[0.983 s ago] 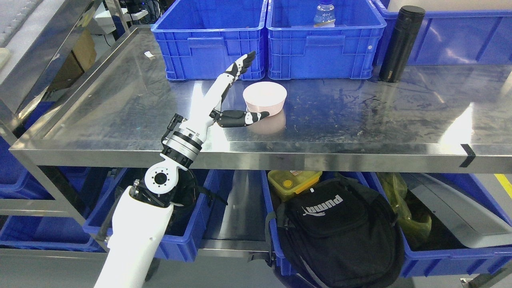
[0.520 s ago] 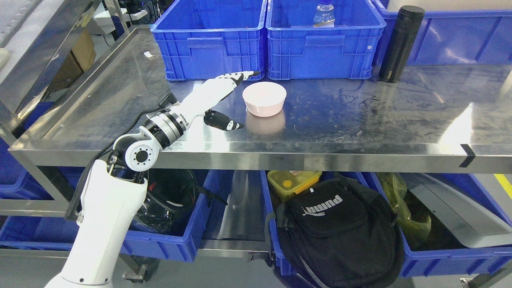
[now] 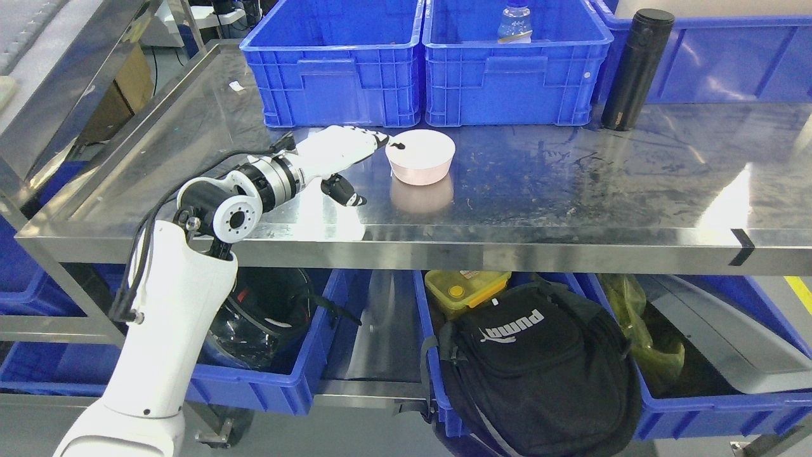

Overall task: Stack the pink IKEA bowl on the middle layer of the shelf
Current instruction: 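Close the left hand on the rim of the pink bowl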

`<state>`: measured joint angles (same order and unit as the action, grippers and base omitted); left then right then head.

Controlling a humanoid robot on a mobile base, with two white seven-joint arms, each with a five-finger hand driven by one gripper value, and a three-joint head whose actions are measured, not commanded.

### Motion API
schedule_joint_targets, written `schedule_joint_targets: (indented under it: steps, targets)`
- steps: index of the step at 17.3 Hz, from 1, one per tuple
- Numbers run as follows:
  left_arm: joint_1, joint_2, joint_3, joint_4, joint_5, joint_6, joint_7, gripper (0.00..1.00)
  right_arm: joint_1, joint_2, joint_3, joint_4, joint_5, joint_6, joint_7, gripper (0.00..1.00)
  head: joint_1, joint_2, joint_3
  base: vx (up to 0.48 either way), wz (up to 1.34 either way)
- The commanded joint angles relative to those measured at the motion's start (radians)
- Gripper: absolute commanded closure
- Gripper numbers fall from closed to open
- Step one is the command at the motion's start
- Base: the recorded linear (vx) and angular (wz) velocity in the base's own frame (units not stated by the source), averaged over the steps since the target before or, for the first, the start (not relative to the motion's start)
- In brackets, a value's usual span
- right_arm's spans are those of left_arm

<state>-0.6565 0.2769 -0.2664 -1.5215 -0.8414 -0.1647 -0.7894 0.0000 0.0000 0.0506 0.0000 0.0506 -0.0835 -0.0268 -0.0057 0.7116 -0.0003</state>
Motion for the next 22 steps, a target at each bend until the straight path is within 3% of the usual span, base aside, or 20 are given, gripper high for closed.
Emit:
schedule_joint_targets:
  steps: [1,5,11,22]
  targets:
    - [-0.153,-0.093,-0.077,0.216,-0.110,0.001,-0.039,0.31,0.021,-0.017,0.000,-0.017,0.000,0.001,0.001,0.00,0.0000,0.000,0.000,0.000,0.00]
    - [-0.206,-0.156,-0.092,0.362,-0.111,0.001,-0.067,0.41,0.021,-0.017,0.000,-0.017,0.000,0.001,0.001,0.00,0.0000,0.000,0.000,0.000,0.00]
    - [-0.215,-0.235,-0.105,0.469,-0.110,-0.001,-0.065,0.41,0.021,-0.017,0.000,-0.017,0.000,0.001,0.001,0.00,0.0000,0.000,0.000,0.000,0.00]
    - [-0.307,-0.259,-0.129,0.609,-0.111,-0.004,0.001,0.41,0.021,-0.017,0.000,-0.017,0.000,0.001,0.001,0.00,0.0000,0.000,0.000,0.000,0.00]
